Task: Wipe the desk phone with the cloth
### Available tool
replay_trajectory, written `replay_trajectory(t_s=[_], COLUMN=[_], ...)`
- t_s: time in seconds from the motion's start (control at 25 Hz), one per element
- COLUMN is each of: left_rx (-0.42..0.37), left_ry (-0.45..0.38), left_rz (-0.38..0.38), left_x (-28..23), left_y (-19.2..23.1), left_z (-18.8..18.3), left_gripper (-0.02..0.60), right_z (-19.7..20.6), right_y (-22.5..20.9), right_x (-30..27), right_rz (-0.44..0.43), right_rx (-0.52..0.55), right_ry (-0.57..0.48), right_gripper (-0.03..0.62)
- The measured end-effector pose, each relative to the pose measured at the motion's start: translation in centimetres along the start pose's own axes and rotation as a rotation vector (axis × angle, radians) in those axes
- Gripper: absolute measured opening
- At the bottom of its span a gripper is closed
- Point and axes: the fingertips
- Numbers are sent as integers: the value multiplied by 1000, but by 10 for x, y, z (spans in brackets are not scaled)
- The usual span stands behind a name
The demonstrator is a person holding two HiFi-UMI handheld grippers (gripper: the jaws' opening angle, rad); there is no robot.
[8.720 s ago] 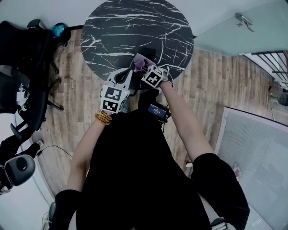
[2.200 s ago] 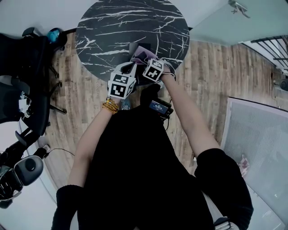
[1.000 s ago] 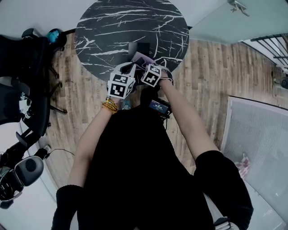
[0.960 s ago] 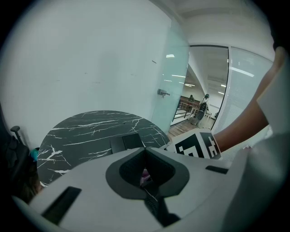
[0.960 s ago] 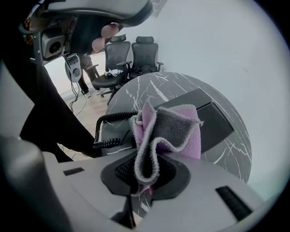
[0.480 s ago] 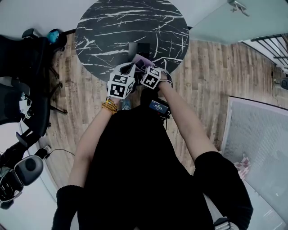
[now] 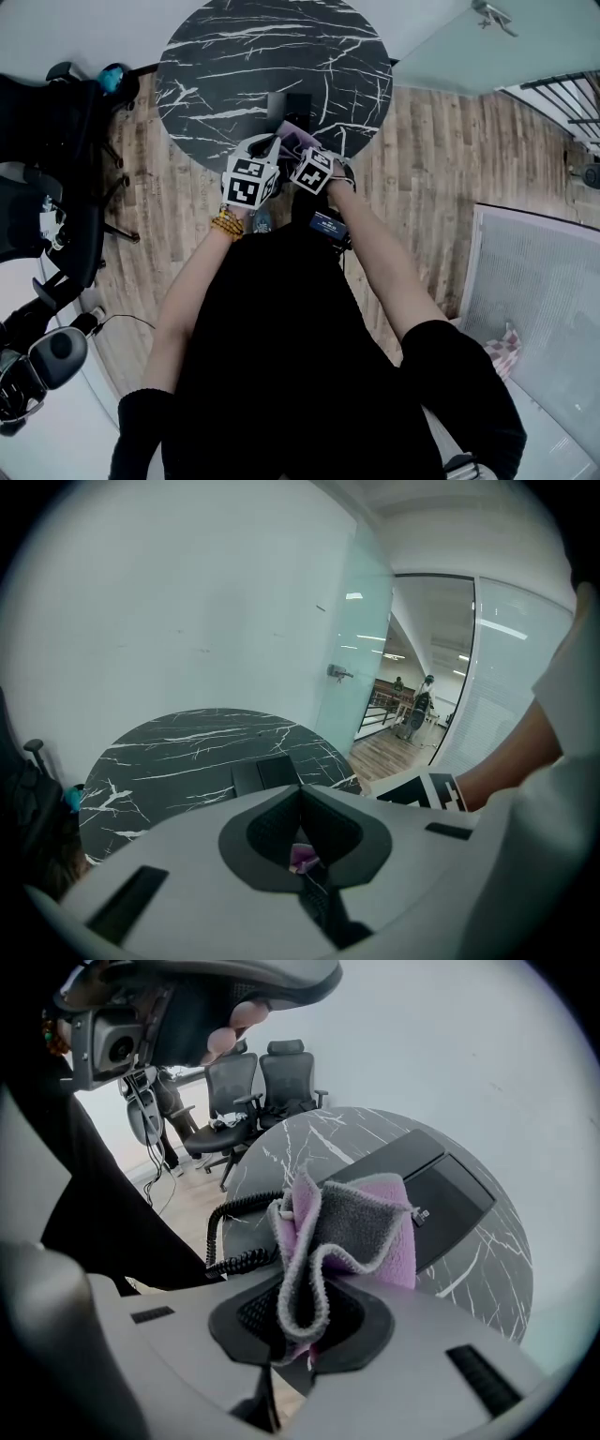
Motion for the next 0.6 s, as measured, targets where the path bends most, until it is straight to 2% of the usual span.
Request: replay_trajectory(t_s=[0.12,0.28,0.4,0.52,0.6], left_rx=[-10,-77,-114,-134,-143], left_ry=[-9,-48,-107,-186,-248], left_rz=[-3,0,-7,-24,-44], left_x=[1,6,12,21,29], left_y=[1,-2,-1,1,3], left_z=[-3,-19,-36,-53,-67], left_gripper=[12,12,12,12,12], right_z=[1,-6,-35,-73,-99], right_y=[-1,0,-13,-38,-52], right_x=[1,11,33,71,104], right_rz=[14,45,125,262,365], right_rx=[-32,-106,-218,-308,-321], right_ry=[-2,-39,-199,-423,-559], right_gripper=[55,55,55,55,55])
Point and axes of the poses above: the fingertips, and each gripper's own axes: x backward along the fingers, y to its left, z out of its underside, and after that the axes turned 15 degrees about -y, right-handed
